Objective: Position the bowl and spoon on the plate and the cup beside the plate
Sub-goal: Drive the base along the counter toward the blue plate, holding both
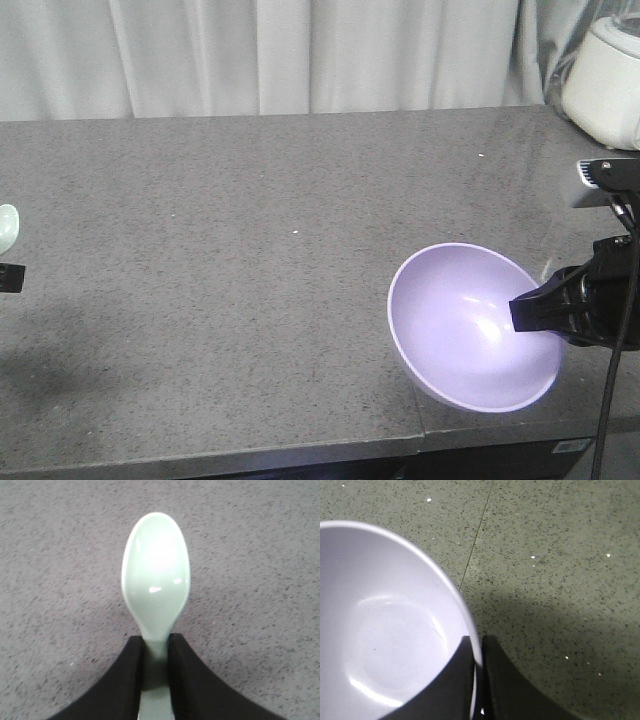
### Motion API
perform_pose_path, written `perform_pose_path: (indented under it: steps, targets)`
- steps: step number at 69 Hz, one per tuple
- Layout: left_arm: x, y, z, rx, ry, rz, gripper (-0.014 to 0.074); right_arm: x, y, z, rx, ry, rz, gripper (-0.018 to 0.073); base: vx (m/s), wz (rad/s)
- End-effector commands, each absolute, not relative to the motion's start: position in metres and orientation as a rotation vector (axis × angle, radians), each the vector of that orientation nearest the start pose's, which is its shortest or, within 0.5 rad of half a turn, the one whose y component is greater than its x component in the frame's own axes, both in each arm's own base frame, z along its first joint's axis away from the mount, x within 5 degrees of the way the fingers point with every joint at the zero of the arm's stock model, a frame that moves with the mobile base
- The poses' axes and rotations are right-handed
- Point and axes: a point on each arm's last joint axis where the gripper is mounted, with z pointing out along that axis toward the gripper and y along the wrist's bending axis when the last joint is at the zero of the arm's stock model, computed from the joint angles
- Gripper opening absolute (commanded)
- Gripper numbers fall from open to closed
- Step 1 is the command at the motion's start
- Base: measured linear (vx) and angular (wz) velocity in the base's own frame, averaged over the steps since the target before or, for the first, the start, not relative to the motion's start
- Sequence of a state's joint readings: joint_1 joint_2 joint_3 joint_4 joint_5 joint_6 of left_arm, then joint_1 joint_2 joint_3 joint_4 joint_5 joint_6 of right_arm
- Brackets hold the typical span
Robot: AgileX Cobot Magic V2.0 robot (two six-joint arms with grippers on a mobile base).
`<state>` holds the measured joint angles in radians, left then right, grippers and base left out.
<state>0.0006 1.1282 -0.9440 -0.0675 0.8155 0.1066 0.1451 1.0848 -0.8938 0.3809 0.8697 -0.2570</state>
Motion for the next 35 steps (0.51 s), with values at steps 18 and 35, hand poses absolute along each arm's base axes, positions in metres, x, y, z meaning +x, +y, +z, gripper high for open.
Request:
perform_pose_path:
  steps: [18,35]
  targets:
    - [0.2223,-0.0047,0.3359,0.082,2.381,-0.043,0.0055,0.2005,0.0555,0.3312,-0.285,2.395,0.429,-0.0001,0.00,-0.22]
    - [0.2223,-0.0047,0.3359,0.082,2.381,-0.043,0.0055,0.2005,0.0555,0.3312,-0.285,2.395,0.429,-0.0001,0.00,-0.22]
